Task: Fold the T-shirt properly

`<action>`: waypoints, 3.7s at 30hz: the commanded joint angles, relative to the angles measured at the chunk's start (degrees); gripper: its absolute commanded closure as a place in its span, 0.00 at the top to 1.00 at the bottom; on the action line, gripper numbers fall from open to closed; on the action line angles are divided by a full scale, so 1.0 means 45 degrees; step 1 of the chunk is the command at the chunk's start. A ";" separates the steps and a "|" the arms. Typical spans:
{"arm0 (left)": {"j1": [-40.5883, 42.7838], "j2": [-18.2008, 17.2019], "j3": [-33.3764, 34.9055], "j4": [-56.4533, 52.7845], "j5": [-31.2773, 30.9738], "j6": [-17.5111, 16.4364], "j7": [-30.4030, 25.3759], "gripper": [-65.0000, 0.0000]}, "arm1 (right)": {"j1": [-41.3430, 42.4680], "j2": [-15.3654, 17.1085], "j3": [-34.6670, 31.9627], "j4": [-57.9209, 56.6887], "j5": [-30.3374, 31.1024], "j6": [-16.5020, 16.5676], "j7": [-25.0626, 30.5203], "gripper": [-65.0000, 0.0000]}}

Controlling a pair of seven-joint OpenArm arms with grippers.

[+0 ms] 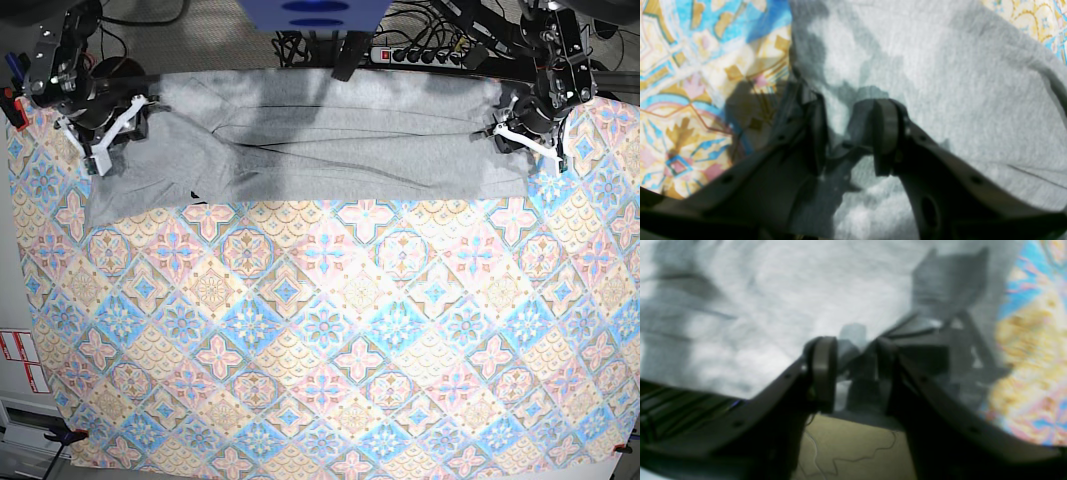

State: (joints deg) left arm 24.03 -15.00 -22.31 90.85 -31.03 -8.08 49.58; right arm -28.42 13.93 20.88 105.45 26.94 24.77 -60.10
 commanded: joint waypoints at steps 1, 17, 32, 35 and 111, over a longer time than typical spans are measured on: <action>0.0042 -0.0446 -0.0113 0.0217 -0.0031 -0.0032 -0.0107 0.36 | 0.0251 -0.0019 0.0116 0.0274 0.0158 0.0072 0.0158 0.34; -0.0017 -0.2653 0.0004 0.0158 0.0008 -0.0755 -0.0088 0.74 | 0.1286 -0.0098 -0.1193 0.0274 0.0197 0.0072 0.0158 0.34; -0.0681 -0.2614 0.1704 0.0100 0.0125 -0.0852 0.0635 0.75 | 0.1423 -0.0117 -0.1193 0.0293 0.0197 0.0072 0.0138 0.34; -0.0622 -0.2614 0.1880 -0.0174 0.0125 -0.0833 0.0635 0.75 | 0.1423 -0.0117 -0.1193 0.0313 0.0216 0.0072 0.0138 0.34; -0.0154 0.1899 0.4068 0.4476 0.1024 -0.1575 0.1670 0.00 | 0.1423 0.0606 0.1542 0.0313 0.0216 0.0131 0.0138 0.34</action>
State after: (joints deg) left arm 23.88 -6.35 -3.79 110.04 -25.74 -15.03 58.17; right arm -22.20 16.05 27.53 105.78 27.18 25.26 -60.31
